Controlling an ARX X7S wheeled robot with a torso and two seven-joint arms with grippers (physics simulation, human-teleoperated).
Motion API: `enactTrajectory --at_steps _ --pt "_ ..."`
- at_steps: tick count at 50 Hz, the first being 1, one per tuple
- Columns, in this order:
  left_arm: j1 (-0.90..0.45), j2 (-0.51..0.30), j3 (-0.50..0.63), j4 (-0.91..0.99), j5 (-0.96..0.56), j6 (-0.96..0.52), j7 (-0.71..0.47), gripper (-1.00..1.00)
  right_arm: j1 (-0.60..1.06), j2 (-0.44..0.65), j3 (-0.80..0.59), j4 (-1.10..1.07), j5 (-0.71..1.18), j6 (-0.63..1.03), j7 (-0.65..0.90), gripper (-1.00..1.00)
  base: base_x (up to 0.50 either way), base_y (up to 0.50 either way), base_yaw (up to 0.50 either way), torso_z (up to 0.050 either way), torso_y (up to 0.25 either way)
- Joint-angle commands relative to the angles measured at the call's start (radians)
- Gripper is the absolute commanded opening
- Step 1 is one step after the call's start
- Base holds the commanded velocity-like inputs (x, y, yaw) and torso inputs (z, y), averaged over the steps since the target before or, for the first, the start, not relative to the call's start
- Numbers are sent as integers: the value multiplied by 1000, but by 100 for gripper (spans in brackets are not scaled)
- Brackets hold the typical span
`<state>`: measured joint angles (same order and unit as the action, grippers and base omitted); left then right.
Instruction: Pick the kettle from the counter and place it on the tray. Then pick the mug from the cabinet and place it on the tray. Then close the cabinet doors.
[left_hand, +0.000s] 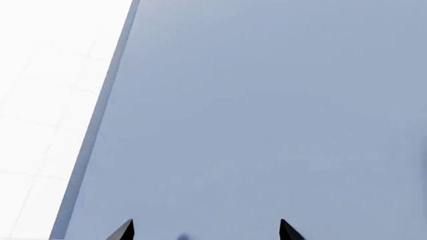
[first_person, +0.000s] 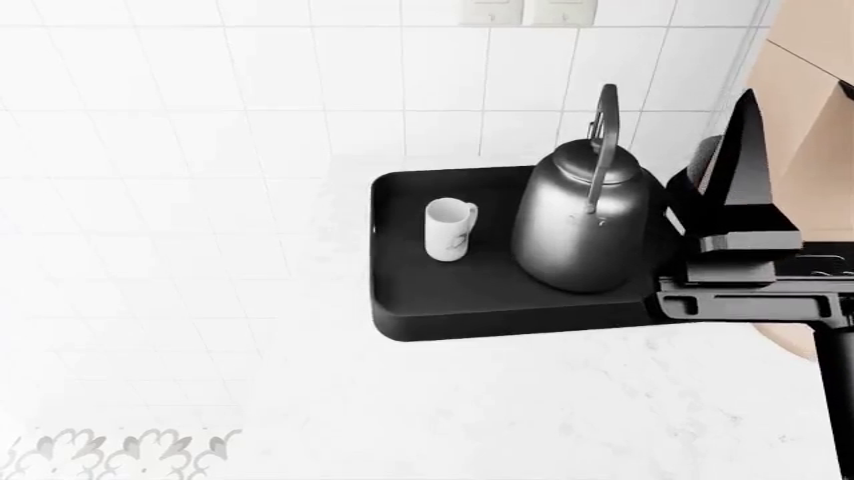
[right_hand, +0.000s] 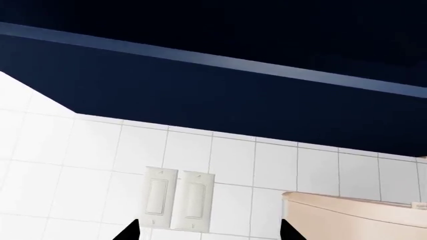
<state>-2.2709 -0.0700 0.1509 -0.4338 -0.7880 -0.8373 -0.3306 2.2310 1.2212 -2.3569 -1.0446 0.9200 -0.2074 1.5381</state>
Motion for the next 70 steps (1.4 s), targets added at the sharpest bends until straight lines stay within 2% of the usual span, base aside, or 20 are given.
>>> enactTrajectory --at_steps 1,17,23,31,42,57,70 --pt "61 58 187 -147 -223 36 153 100 125 -24 -156 -3 -56 -51 30 100 0 0 0 0 0" --pt "132 65 492 -223 -192 132 204 100 125 -6 -203 -3 -143 -64 31 100 0 0 0 0 0" --pt "135 60 544 -236 -211 157 199 100 125 -2 -212 -3 -156 -67 31 100 0 0 0 0 0" --pt "198 61 700 -281 -162 193 231 100 125 -6 -215 -3 -159 -72 32 100 0 0 0 0 0" --pt "256 58 856 -293 -126 199 254 100 125 4 -233 -3 -174 -75 32 100 0 0 0 0 0" --pt "311 64 992 -360 -124 182 219 100 125 10 -254 -3 -184 -84 32 100 1 0 -1 0 0" --pt "333 56 1037 -347 -141 186 212 100 125 12 -263 -3 -185 -88 32 100 5 0 -4 0 0"
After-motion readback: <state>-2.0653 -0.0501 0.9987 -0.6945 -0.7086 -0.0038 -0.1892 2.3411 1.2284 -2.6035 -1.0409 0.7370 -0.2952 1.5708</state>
